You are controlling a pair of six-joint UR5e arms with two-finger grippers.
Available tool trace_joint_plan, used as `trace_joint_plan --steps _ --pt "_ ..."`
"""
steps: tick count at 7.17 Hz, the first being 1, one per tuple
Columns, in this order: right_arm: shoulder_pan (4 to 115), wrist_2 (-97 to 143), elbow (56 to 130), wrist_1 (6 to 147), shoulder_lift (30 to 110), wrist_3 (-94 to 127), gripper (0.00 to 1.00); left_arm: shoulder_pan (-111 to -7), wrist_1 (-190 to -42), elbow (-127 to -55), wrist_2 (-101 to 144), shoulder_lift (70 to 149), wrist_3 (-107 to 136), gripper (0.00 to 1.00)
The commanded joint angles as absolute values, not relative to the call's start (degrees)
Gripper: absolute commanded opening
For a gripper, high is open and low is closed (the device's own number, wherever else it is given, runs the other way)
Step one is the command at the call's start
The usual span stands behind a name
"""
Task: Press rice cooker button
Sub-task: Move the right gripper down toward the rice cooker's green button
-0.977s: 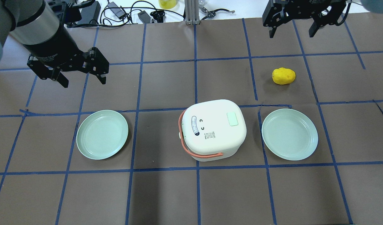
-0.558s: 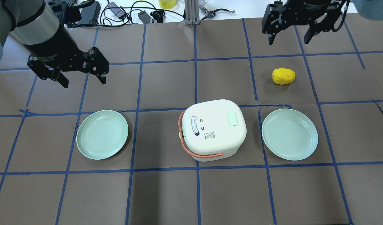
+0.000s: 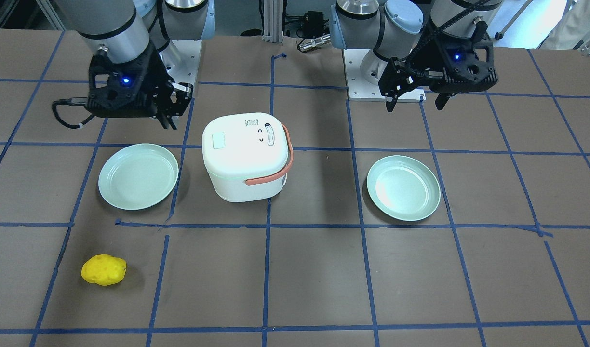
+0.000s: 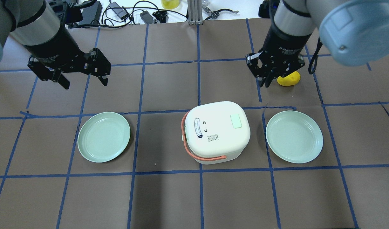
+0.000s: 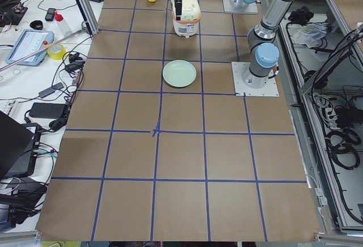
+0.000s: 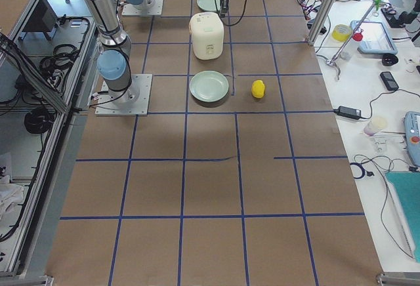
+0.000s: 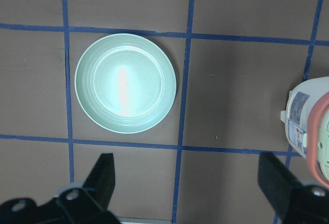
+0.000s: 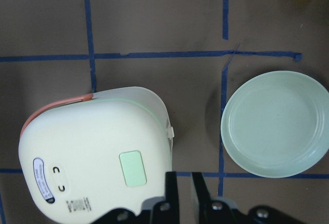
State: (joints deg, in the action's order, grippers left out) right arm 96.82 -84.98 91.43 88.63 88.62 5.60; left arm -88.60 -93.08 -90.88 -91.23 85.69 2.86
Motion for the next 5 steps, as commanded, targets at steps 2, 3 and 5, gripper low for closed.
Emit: trace_joint_plan --steps 2,3,5 --pt "102.6 -85.3 101.4 97.3 88.5 5.6 0.12 -88.6 -93.1 -90.9 -91.2 85.7 2.8 1.00" --pt "102.6 -85.3 102.9 99.3 88.5 5.5 0.12 -88.6 -93.1 -90.9 -91.2 85.7 2.8 1.00" --pt "102.8 -84.8 104.8 101.0 87.9 5.5 0.12 -88.6 -93.1 -90.9 -91.2 85.7 2.8 1.00"
